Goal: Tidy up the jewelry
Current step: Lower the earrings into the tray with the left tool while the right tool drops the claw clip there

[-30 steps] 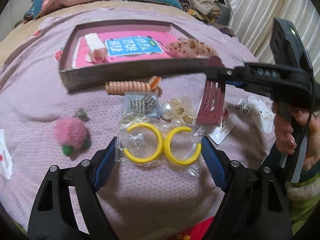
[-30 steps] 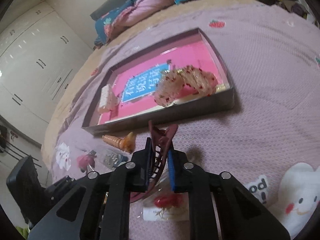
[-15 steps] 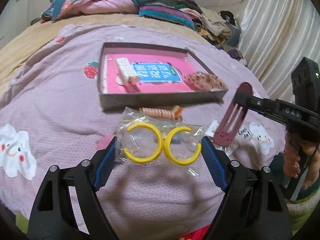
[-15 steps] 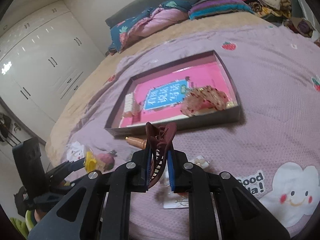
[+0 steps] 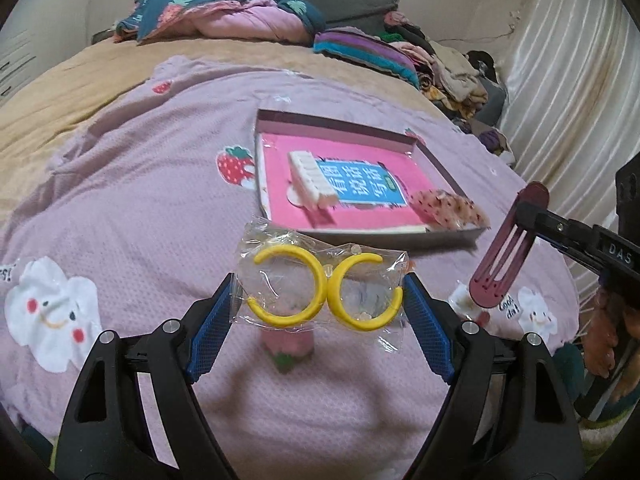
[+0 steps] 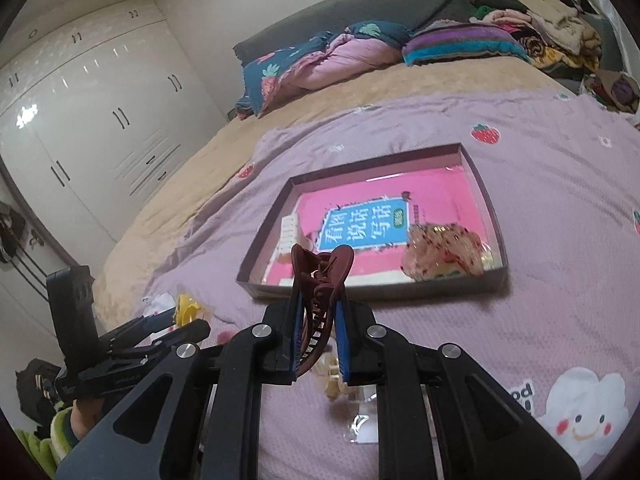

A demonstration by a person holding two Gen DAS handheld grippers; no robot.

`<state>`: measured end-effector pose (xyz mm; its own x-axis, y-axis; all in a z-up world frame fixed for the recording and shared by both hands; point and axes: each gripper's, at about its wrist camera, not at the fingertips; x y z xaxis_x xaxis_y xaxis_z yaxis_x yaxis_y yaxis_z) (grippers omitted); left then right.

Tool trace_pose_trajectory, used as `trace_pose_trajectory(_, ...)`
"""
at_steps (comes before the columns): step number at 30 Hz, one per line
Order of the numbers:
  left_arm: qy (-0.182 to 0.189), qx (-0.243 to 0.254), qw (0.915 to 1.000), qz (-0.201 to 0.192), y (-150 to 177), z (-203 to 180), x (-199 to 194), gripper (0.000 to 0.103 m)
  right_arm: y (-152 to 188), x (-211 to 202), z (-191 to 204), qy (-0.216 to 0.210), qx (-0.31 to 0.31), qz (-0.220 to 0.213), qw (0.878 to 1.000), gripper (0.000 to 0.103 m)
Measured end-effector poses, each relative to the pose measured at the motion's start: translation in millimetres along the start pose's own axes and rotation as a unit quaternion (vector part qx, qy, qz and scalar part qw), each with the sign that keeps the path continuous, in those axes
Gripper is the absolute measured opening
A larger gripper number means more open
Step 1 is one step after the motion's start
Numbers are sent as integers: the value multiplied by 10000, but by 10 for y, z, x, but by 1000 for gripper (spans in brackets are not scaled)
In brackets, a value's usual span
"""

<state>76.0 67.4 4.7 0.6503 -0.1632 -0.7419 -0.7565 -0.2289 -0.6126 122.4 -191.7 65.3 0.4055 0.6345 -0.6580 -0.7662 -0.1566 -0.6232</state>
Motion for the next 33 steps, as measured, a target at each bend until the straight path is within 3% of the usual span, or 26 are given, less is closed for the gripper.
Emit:
trace_pose_trajectory(17, -172, -26, 9993, -336, -567, -4, 146, 73, -481, -59, -142, 560, -88, -610, 9965, 13)
trace_pose_trajectory(23, -111, 135, 9995, -279, -687, -195, 305, 73, -665, -112, -338, 912, 4, -920, 9916, 13)
trace_pose_trajectory(33, 0, 481, 9988, 58, -718, -544, 671, 74, -715, -98, -673, 1144, 298, -1031, 9876, 13)
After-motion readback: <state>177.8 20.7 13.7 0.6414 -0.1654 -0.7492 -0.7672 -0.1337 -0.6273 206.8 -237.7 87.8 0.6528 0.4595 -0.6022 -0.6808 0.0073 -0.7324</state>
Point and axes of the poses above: each gripper's, at about its wrist camera, not at the fingertips, and x roughly the way its jaws point, z to its left, y to its underside, and after that the axes turned 4 degrees about z, right-handed
